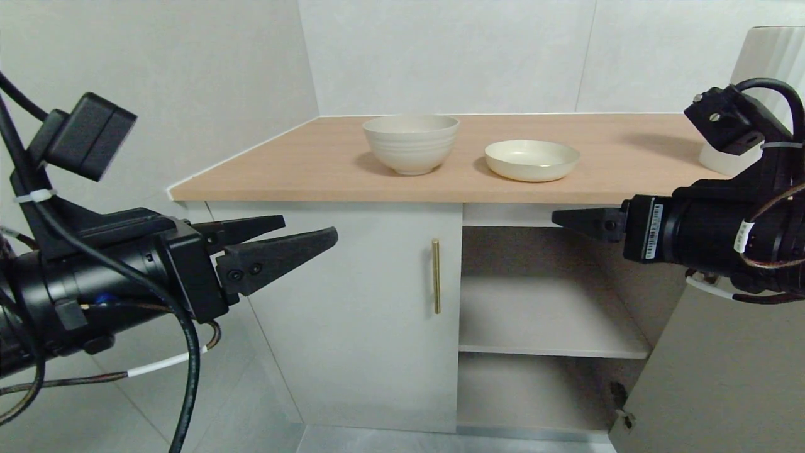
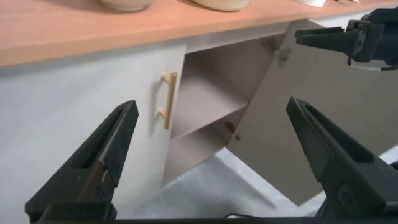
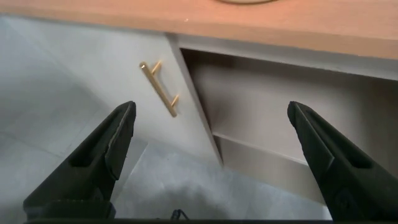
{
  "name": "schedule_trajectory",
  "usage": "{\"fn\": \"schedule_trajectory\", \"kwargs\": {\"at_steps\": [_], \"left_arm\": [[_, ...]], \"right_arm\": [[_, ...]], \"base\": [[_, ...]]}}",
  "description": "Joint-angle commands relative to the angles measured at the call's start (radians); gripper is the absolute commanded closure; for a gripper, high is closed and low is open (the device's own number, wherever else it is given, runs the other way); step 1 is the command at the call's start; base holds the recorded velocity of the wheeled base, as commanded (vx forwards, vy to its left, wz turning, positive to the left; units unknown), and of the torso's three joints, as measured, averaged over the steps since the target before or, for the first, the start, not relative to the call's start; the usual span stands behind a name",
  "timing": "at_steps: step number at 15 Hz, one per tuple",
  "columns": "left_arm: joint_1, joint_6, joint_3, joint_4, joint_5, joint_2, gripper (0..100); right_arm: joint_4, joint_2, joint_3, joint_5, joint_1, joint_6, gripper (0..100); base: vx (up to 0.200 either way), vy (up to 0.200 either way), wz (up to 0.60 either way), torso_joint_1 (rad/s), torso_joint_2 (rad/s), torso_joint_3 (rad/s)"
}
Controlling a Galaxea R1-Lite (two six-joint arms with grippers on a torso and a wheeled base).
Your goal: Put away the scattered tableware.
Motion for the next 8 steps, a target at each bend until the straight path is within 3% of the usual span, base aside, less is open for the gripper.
{"fn": "schedule_trajectory", "kwargs": {"at_steps": [1, 5, 8], "left_arm": [[0.000, -0.001, 0.000, -0.001, 0.001, 0.004, 0], [0.000, -0.002, 0.000, 0.001, -0.001, 0.022, 0], [0.000, -0.002, -0.003, -0.001, -0.003, 0.045, 0]], "right_arm": [[-0.002, -0.002, 0.008, 0.001, 0.001, -0.007, 0], [-0.005, 0.000, 0.014, 0.001, 0.000, -0.009, 0], [-0.005, 0.000, 0.014, 0.001, 0.000, -0.009, 0]], "base": [[0.000, 0.000, 0.00, 0.000, 0.00, 0.000], [0.000, 0.000, 0.00, 0.058, -0.20, -0.216], [0.000, 0.000, 0.00, 0.123, -0.49, -0.315]]}}
